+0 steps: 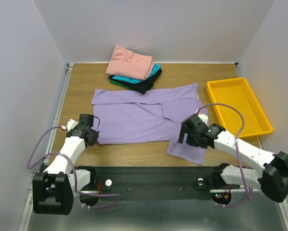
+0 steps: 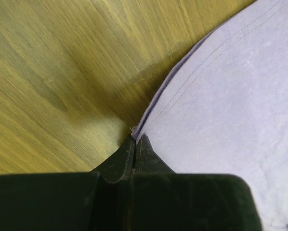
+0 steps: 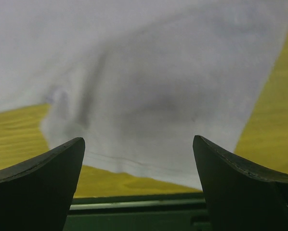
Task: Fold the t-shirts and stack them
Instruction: Fold the tshirt
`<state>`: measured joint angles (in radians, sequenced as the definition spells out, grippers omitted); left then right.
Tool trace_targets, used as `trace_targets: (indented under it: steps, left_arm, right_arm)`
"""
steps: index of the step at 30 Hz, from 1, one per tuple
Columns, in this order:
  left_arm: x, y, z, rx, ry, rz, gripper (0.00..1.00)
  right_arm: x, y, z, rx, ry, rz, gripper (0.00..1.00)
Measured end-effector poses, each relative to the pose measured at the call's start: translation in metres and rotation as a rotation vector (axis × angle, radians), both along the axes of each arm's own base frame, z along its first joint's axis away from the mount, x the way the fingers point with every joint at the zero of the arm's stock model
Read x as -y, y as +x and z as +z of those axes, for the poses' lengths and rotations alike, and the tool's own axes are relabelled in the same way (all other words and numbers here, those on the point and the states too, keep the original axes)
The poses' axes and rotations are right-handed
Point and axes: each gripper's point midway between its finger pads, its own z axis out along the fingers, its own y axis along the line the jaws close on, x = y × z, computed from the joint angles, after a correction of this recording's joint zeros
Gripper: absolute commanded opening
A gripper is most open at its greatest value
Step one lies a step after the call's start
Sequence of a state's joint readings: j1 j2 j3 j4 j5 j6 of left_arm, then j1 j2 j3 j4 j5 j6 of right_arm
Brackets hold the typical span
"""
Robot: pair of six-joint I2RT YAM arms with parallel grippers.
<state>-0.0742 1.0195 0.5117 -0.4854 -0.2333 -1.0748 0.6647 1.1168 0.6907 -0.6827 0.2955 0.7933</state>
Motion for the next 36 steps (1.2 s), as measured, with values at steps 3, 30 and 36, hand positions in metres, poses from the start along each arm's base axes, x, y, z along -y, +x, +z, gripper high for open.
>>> trace_targets:
  steps: [3, 30, 36]
  left_arm:
    - [0.002, -0.003, -0.004, 0.010, -0.011, -0.005, 0.00]
    - [0.006, -0.006, -0.002, 0.042, -0.035, -0.022, 0.00]
    - [0.008, -0.006, 0.000, 0.049, -0.041, -0.027, 0.00]
  right_arm:
    - [0.012, -0.031, -0.013, -0.093, -0.047, -0.043, 1.00]
    - [0.013, -0.081, -0.053, -0.227, -0.101, -0.058, 0.15]
    - [0.016, -0.071, -0.051, -0.184, -0.138, -0.048, 0.00]
